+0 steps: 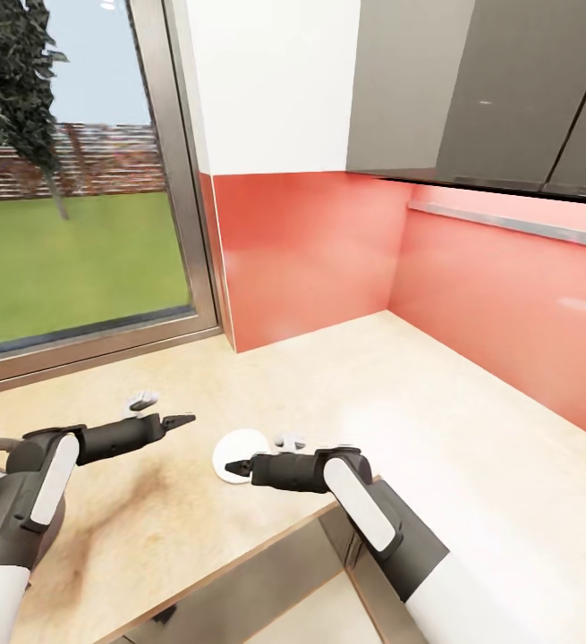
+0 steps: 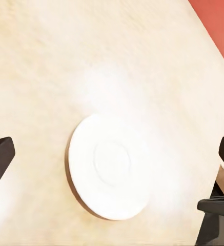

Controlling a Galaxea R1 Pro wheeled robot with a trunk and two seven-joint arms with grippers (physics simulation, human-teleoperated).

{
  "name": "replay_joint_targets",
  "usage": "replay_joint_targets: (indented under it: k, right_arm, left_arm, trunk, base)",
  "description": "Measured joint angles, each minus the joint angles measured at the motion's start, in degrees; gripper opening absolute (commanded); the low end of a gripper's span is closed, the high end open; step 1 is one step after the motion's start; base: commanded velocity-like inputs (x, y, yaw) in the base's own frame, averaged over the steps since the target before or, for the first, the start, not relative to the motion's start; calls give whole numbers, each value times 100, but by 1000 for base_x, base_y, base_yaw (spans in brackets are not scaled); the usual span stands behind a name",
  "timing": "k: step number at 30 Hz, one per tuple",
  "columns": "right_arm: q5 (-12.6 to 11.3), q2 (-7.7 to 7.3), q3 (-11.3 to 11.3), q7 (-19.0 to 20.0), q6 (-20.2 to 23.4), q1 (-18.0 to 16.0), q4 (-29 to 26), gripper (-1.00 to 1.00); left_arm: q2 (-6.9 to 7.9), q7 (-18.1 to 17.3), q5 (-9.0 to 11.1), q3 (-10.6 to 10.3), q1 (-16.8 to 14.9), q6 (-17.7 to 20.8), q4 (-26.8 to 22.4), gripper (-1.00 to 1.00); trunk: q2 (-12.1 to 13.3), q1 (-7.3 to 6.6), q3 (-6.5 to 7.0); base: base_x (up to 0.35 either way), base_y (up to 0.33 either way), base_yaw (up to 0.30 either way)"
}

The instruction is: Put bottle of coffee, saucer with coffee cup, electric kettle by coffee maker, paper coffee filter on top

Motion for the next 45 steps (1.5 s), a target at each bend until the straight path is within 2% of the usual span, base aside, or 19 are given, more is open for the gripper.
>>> replay_joint_targets:
  k: [3,7,16,20,25,26,27,32,45]
  right_arm:
    - [-3,95,-2,16,21,62,13,100]
    - [-23,12,-2,63,78,32,-15,100]
    - [2,-31,-3,59,73,41,-8,100]
    - [-8,-35,-10,0,19,41,86,100]
    - [-8,-39,-165,-89,-139,41,247,100]
    - [-1,-39,-281,-117,-415,41,277,100]
    - [-1,-37,-298,-153,-432,41,277,100]
    - [9,-31,-322,-457,-443,41,260,100]
    - [7,-30,-324,-512,-445,41,266,100]
  left_arm:
    - [-97,-16,8,-22,97,-8,97,100]
    - [-32,-9,26,-17,226,11,226,100]
    - [-80,-76,34,-17,497,-8,516,100]
    - [-117,-130,32,-17,502,-8,644,100]
    - [-129,-150,33,-17,503,-10,667,100]
    - [-130,-150,31,-17,503,-13,669,100]
    - [-130,-151,29,-17,503,-14,670,100]
    - [-130,-152,25,-14,503,-74,673,100]
    - [-130,-153,42,-17,503,-95,812,100]
  trunk:
    - [-1,0,0]
    - [-1,0,0]
    - [-1,0,0]
    - [-1,0,0]
    - [-1,0,0]
    - [-1,0,0]
    - [-1,0,0]
    - [-1,-1,0]
    - [-1,-1,0]
  base:
    - [0,0,0]
    - [0,0,0]
    - [0,0,0]
    - [0,0,0]
    - [0,0,0]
    - [0,0,0]
    - [0,0,0]
    - [34,0,0]
    - [92,0,0]
